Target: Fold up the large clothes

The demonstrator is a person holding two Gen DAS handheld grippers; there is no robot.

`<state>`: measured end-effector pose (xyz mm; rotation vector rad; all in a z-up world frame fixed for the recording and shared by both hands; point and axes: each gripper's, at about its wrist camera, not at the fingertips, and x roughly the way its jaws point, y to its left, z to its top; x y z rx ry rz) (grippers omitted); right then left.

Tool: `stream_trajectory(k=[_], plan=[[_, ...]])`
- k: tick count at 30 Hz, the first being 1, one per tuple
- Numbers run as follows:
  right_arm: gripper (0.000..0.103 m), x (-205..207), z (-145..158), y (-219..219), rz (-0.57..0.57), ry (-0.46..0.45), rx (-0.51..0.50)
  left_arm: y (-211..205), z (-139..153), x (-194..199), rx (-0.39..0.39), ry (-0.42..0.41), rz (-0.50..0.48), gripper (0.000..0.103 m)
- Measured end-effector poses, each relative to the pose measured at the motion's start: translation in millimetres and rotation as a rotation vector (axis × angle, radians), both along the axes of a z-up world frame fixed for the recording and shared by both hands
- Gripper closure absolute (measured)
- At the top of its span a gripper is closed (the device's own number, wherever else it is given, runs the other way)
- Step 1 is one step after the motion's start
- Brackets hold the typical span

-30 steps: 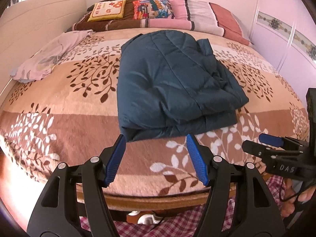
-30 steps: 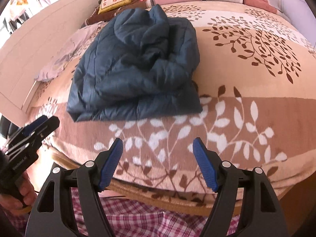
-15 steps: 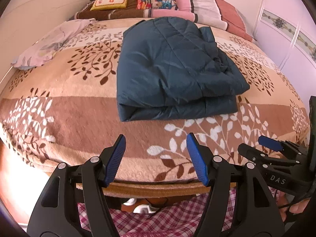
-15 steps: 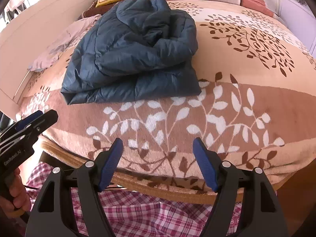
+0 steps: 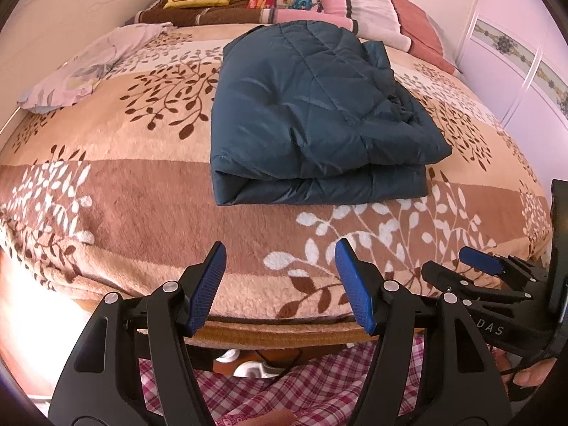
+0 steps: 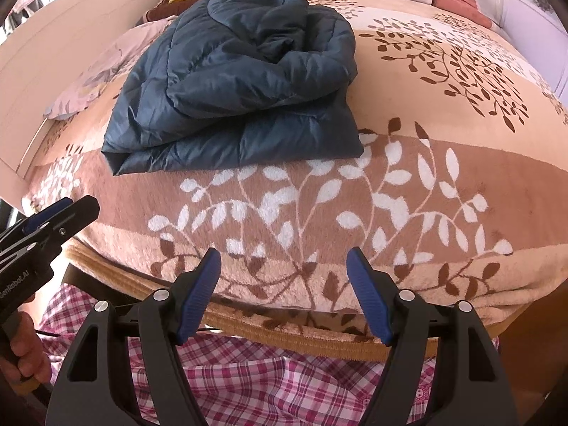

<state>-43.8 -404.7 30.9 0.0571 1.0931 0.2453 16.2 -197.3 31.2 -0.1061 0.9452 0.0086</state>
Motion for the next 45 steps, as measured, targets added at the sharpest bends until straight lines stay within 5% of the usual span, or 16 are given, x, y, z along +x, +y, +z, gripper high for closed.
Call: stream_trajectory(k=[45], plan=[[0.031, -0.1, -1.7, 1.9, 0.021, 0.001, -0.015, 0.2, -4.8, -0.2, -0.002, 0.019, -0.001, 0.04]])
